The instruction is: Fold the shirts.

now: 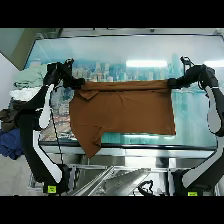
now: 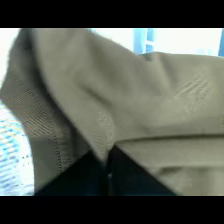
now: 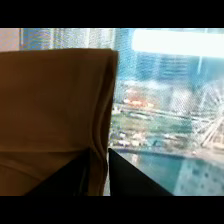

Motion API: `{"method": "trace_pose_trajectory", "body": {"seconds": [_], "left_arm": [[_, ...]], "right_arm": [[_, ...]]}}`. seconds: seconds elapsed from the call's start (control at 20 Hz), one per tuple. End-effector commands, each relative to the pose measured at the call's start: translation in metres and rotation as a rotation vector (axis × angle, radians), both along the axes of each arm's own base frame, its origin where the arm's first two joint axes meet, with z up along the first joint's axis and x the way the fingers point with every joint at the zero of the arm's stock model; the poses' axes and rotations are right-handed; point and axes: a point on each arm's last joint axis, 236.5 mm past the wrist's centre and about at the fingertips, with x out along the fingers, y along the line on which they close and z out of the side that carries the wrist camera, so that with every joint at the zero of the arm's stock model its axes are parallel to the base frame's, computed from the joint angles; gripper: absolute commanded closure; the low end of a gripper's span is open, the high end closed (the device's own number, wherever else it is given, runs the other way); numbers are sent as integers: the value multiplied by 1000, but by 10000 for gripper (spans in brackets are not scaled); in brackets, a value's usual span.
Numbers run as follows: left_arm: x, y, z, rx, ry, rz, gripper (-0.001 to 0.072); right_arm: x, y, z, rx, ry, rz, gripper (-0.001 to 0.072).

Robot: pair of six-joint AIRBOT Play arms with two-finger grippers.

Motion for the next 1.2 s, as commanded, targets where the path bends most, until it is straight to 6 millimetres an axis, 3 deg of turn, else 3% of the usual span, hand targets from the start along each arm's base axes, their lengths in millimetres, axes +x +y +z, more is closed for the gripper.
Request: {"method": "trace_pose_trajectory", "body": {"seconds": [0.0,0.05,0.1,0.15,0.25,0.35,0.4,0.5,0.6,0.7,0.8,0.9,1.0,1.15], "left_arm": [[3,-17,4,-75,-13,12,225],[2,-21,5,-93,-5,14,5],[-3,-22,8,-97,16,8,0],[-9,-19,16,-92,47,-1,0],[-28,-9,47,-98,139,-5,0],[-57,7,86,-96,232,-15,0],[-72,14,99,-97,264,-10,1],[-111,17,111,-101,315,9,0],[-163,11,101,-107,352,25,1],[-234,4,72,-110,401,92,1],[-308,-4,45,-147,473,158,1],[-359,-20,26,-238,483,226,1],[-388,-34,7,-339,439,327,1],[-391,-42,-8,-444,345,433,2]], "right_arm": [[2,19,4,54,-6,2,524],[1,21,5,55,-4,4,491],[-1,20,9,61,6,-7,338],[-5,16,17,67,22,-24,230],[-16,-3,46,53,41,-55,224],[-29,-32,89,49,19,-96,225],[-44,-45,103,55,41,-111,228],[-97,-58,102,93,192,-108,230],[-146,-59,77,162,331,-115,231],[-182,-57,50,234,407,-142,231],[-207,-50,31,303,467,-155,231],[-218,-46,20,327,489,-162,231],[-217,-43,19,340,482,-153,232],[-204,-27,30,424,424,-133,232]]}}
